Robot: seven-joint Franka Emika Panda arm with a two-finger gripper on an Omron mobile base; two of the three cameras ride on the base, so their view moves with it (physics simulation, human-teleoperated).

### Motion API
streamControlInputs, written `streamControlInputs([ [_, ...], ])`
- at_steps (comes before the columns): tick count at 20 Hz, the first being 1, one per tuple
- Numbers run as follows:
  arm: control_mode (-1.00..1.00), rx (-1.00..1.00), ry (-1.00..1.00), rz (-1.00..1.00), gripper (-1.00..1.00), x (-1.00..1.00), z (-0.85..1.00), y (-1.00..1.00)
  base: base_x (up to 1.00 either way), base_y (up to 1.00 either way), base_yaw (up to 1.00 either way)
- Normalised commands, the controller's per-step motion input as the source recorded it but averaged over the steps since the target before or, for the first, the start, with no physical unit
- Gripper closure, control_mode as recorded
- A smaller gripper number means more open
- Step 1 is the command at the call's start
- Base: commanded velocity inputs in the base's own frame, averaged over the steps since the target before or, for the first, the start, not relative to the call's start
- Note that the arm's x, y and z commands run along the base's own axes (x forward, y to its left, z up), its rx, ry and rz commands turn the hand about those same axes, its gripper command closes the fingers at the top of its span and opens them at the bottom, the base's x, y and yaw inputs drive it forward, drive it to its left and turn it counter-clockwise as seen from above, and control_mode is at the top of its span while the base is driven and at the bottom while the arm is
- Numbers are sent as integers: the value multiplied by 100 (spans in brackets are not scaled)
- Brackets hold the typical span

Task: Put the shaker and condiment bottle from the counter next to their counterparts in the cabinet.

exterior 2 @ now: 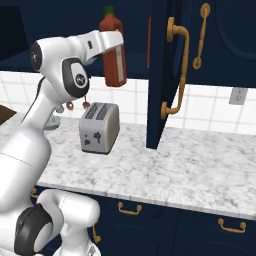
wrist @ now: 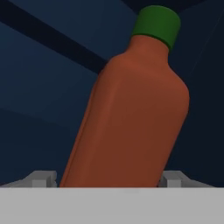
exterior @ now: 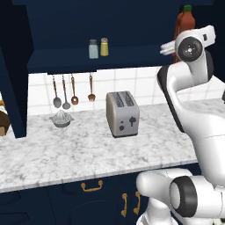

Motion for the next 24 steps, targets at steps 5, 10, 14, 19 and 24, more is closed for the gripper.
streamControlInputs([
  [5, -100, 0, -12, 0, 100, 24, 0, -9, 0, 0, 0],
  [10, -100, 1, -6, 0, 100, 18, -6, -3, 0, 0, 0],
  [14, -100, 0, 0, 0, 100, 0, 0, 0, 0, 0, 0],
  [19, -100, 17, 8, 0, 100, 16, 0, 0, 0, 0, 0],
  [24, -100, 8, 8, 0, 100, 13, 0, 0, 0, 0, 0],
])
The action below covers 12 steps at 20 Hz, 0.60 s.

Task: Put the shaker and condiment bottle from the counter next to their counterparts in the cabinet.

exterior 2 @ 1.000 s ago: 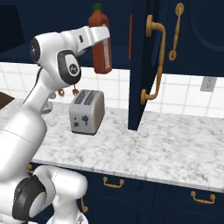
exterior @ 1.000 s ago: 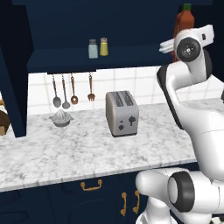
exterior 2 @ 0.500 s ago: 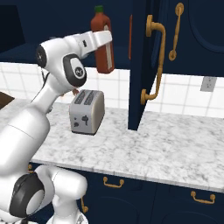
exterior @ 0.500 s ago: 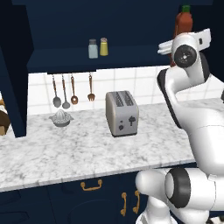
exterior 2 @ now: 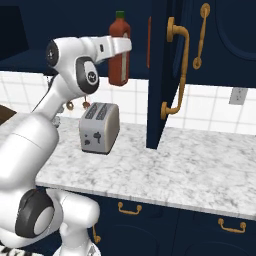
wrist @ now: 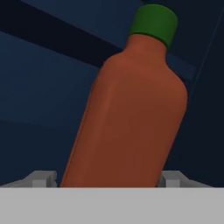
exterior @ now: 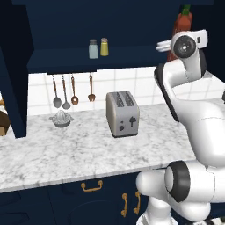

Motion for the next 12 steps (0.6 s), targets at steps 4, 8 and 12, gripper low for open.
streamControlInputs([
  [4, -100, -3, -7, 3, 100, 0, 1, 0, 0, 0, 0],
  [8, -100, -7, -14, 10, 100, 3, 2, 0, 0, 0, 0],
  [12, -100, -1, -2, 3, 100, 1, 0, 0, 0, 0, 0],
])
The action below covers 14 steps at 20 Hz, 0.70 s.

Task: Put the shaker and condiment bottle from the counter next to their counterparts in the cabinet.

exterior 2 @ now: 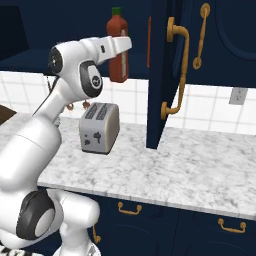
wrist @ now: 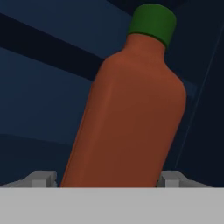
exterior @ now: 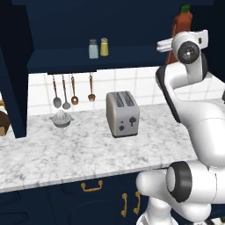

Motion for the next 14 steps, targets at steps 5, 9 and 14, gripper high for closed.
streamControlInputs([
  [5, -100, 0, 0, 0, 100, 10, 0, 0, 0, 0, 0],
  [9, -100, 0, 5, 0, 100, 46, 0, 0, 0, 0, 0],
  [14, -100, 0, 5, 0, 100, 50, 0, 0, 0, 0, 0],
])
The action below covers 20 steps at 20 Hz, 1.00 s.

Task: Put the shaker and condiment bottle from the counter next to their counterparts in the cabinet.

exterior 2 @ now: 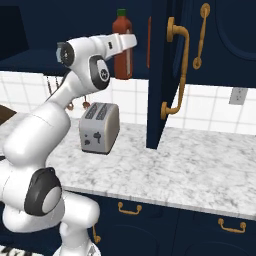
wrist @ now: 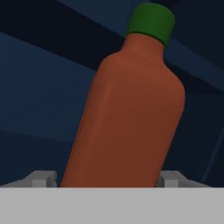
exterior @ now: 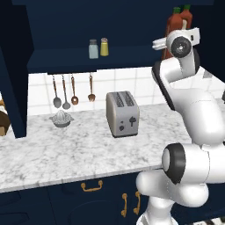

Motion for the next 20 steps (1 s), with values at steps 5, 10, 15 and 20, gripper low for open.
streamControlInputs([
  [5, -100, 0, 0, 1, 100, 39, 0, -4, 0, 0, 0],
  [10, -100, 0, 0, 4, 100, 39, 0, -15, 0, 0, 0],
  [15, -100, 0, -2, 7, 100, 40, -1, -20, 0, 0, 0],
  [20, -100, 0, -7, 8, 100, 37, -10, -14, 0, 0, 0],
])
